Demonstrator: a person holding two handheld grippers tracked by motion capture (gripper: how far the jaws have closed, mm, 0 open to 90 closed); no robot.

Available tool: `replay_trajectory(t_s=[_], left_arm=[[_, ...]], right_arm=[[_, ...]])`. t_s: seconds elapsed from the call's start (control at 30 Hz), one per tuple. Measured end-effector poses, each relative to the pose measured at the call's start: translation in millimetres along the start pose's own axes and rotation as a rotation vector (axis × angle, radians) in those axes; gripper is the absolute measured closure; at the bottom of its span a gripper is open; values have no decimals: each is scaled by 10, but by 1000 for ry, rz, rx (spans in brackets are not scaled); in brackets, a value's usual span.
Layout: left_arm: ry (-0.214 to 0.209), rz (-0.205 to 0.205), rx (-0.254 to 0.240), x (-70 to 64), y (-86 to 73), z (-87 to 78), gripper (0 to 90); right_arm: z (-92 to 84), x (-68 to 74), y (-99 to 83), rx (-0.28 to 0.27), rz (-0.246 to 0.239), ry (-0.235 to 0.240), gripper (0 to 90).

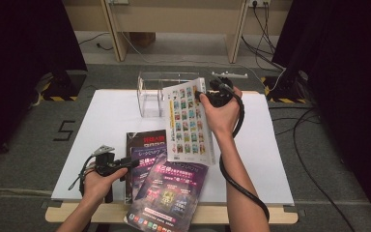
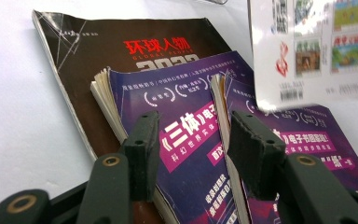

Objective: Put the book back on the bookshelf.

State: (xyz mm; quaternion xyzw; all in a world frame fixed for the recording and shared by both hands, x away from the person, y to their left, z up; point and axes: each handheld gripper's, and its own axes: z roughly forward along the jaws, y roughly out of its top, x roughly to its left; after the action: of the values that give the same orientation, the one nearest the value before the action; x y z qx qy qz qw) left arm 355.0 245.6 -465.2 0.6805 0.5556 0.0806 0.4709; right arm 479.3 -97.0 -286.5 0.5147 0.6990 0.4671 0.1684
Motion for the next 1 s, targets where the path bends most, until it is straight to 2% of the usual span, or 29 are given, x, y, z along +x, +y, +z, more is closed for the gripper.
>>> replay_trajectory(t_s=[0.1, 0.13, 0.33, 0.57, 0.73, 1.0], left_arm=[[-1, 1, -1, -3, 3, -3, 527], [-1, 1, -1, -3, 3, -3, 527], [-3, -4, -1, 4, 5, -7, 527], [-8, -12, 3, 17, -6, 7, 528], [-8, -11, 7, 22, -10, 11, 528], [-15, -17, 9, 28, -21, 13, 528]], right_arm=[[-3, -8, 85, -28, -14, -43, 740], [-3, -8, 85, -28, -14, -43, 740], [22, -38, 160, -56, -9, -115, 741], [67, -127, 243, -84, 49, -217, 741], [123, -94, 282, -76, 61, -222, 741], [286, 99, 394, -79, 49, -226, 741]])
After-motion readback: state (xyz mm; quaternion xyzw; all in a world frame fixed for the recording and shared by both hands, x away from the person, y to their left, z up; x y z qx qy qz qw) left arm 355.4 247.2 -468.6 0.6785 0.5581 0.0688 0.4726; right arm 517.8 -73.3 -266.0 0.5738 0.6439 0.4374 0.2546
